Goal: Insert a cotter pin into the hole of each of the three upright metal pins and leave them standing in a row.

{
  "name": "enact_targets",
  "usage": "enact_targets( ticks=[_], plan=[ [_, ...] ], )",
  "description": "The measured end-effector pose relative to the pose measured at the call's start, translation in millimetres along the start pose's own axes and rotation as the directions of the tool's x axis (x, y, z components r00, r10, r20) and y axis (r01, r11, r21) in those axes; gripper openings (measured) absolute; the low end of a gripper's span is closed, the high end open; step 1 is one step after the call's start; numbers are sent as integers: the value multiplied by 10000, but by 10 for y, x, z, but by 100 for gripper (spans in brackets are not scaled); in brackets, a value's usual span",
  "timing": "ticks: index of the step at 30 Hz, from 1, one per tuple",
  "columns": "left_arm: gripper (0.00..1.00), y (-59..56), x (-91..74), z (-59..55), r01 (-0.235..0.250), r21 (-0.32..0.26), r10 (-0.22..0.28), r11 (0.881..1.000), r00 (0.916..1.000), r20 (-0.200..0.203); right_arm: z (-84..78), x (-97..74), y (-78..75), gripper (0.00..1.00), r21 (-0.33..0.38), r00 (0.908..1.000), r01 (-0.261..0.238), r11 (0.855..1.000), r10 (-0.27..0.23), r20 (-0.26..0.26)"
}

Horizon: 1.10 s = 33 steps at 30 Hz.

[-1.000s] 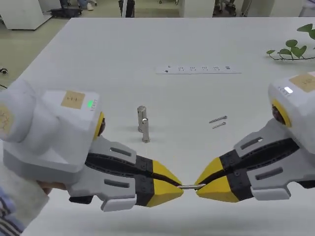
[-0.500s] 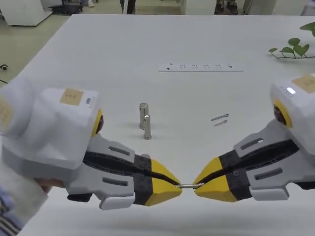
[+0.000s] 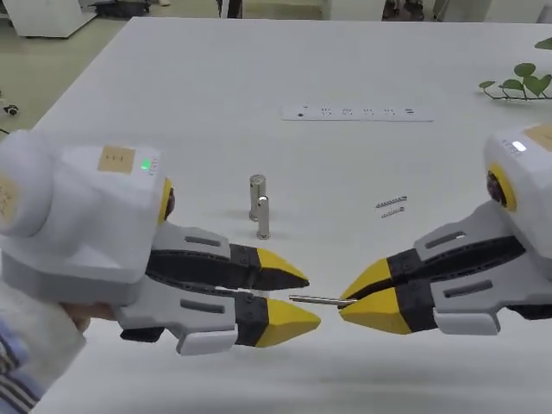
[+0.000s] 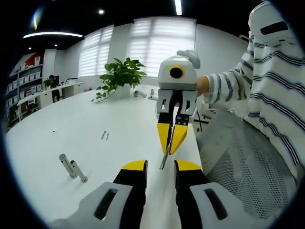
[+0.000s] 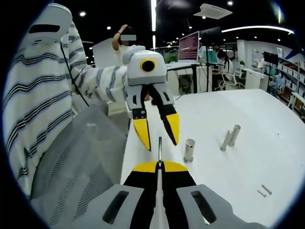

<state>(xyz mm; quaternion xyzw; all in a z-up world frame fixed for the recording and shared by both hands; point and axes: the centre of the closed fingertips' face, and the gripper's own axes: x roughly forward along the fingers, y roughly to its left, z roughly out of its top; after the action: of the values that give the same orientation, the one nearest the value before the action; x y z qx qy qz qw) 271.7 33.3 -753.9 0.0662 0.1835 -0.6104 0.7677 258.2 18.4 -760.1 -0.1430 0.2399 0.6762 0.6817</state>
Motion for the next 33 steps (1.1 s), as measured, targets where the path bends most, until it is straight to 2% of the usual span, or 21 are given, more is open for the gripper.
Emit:
enact_targets(
  ticks=[6, 11, 14, 16, 19, 24, 28, 29, 31, 33],
  plan=[
    [29, 201, -80, -11, -860, -69, 861, 9963, 9961, 197, -16, -8, -91, 3, 74, 9995, 318, 9995, -318, -11],
    [33, 388, -126, -106, -1712, -137, 1713, 9851, 9852, 79, -42, -4, -175, 3, 210, 9983, 578, 9981, -577, -52],
    [35, 452, -135, -156, -1994, -233, 1995, 9796, 9799, 26, -61, 9, -240, 3, 255, 9971, 764, 9968, -762, -77],
    [37, 456, -129, -211, -1960, -343, 1958, 9800, 9806, -102, -76, 18, -271, 3, 295, 9964, 839, 9960, -836, -124],
    [38, 499, -125, -282, -2190, -359, 2183, 9751, 9756, -235, -115, 35, -319, 3, 351, 9954, 926, 9951, -916, -275],
    [37, 593, -78, -392, -2583, -756, 2574, 9631, 9661, -220, -161, 72, -381, 3, 423, 9940, 1027, 9938, -1009, -426],
    [36, 618, -29, -464, -2608, -935, 2593, 9609, 9654, -277, -197, 111, -438, 3, 426, 9928, 1072, 9933, -1046, -581],
    [36, 618, -15, -485, -2601, -912, 2579, 9613, 9655, -352, -208, 123, -455, 3, 415, 9924, 1081, 9933, -1053, -640],
    [33, 651, -6, -518, -2788, -655, 2758, 9581, 9599, -500, -222, 141, -487, 3, 424, 9916, 1109, 9929, -1077, -709],
    [32, 670, 9, -545, -2833, -704, 2800, 9564, 9585, -529, -228, 155, -511, 3, 419, 9912, 1132, 9927, -1099, -737]
  ],
)
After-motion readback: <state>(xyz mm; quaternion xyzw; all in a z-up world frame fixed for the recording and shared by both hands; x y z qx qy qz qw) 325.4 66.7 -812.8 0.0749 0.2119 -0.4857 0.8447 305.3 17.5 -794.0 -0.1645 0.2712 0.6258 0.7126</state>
